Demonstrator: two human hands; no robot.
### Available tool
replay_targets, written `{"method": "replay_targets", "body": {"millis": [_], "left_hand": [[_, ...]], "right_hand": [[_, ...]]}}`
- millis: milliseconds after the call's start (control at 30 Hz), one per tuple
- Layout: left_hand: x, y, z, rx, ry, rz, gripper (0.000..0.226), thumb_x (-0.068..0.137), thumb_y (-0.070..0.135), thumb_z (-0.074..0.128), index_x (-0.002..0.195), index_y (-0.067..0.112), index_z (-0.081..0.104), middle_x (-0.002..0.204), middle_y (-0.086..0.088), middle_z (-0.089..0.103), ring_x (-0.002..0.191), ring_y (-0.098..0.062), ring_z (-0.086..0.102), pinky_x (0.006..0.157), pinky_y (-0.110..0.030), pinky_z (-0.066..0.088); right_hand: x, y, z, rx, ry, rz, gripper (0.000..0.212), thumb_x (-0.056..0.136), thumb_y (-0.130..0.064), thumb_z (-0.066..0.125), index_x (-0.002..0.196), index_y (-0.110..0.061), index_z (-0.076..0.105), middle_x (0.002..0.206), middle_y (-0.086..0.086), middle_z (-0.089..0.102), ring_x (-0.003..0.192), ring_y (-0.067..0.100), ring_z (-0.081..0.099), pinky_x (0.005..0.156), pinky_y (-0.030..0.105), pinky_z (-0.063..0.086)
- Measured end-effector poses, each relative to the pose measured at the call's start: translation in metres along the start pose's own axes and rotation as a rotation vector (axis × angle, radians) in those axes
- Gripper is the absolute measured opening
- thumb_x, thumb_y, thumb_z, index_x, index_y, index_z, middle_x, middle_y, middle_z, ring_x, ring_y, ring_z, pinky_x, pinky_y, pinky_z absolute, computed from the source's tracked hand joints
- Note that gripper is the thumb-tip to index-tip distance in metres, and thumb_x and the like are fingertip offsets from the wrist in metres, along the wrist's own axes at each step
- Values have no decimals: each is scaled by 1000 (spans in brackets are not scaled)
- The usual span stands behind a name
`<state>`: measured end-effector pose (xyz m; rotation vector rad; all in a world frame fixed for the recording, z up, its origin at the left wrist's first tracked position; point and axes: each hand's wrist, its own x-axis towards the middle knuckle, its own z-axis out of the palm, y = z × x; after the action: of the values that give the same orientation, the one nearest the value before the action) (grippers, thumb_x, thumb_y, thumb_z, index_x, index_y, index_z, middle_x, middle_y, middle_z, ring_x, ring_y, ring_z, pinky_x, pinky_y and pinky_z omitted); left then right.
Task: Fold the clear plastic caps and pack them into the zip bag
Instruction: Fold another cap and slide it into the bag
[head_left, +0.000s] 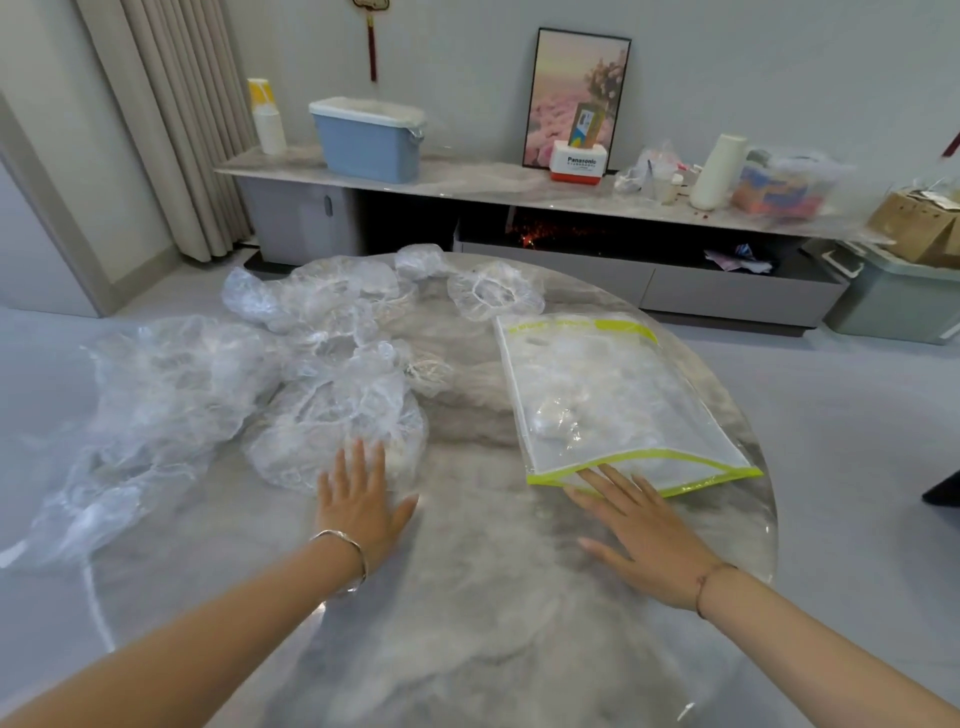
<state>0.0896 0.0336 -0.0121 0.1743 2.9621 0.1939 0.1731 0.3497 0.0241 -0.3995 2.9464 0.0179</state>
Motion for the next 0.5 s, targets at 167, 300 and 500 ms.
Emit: {"method": "replay_targets", "body": {"millis": [167, 300, 500], "left_hand": [[-34, -6, -11, -4, -187, 195, 105, 57, 73, -9, 150, 26, 3, 158, 0, -4, 145, -24, -1, 116, -36, 5], [-72, -11, -12, 31, -34, 411, 72, 81, 64, 34, 141, 23, 35, 143, 0, 36, 132, -22, 36, 107, -32, 27], [-65, -39, -24, -24, 206, 365, 64, 64, 39, 81, 119, 15, 60, 119, -4, 59, 108, -25, 60, 91, -36, 48]], "right_hand": [[-9, -41, -17, 103, 87, -87, 79, 80, -76, 10, 135, -33, 48, 149, -11, 33, 140, 12, 26, 108, 17, 1], [-12, -86, -22, 170, 233, -159, 41, 84, -50, 42, 111, -29, 65, 121, -5, 61, 114, 10, 47, 97, 12, 16], [6, -133, -18, 270, 58, -166, 69, 87, -71, 25, 144, -33, 35, 156, -10, 17, 143, 10, 14, 109, 18, 2]]}}
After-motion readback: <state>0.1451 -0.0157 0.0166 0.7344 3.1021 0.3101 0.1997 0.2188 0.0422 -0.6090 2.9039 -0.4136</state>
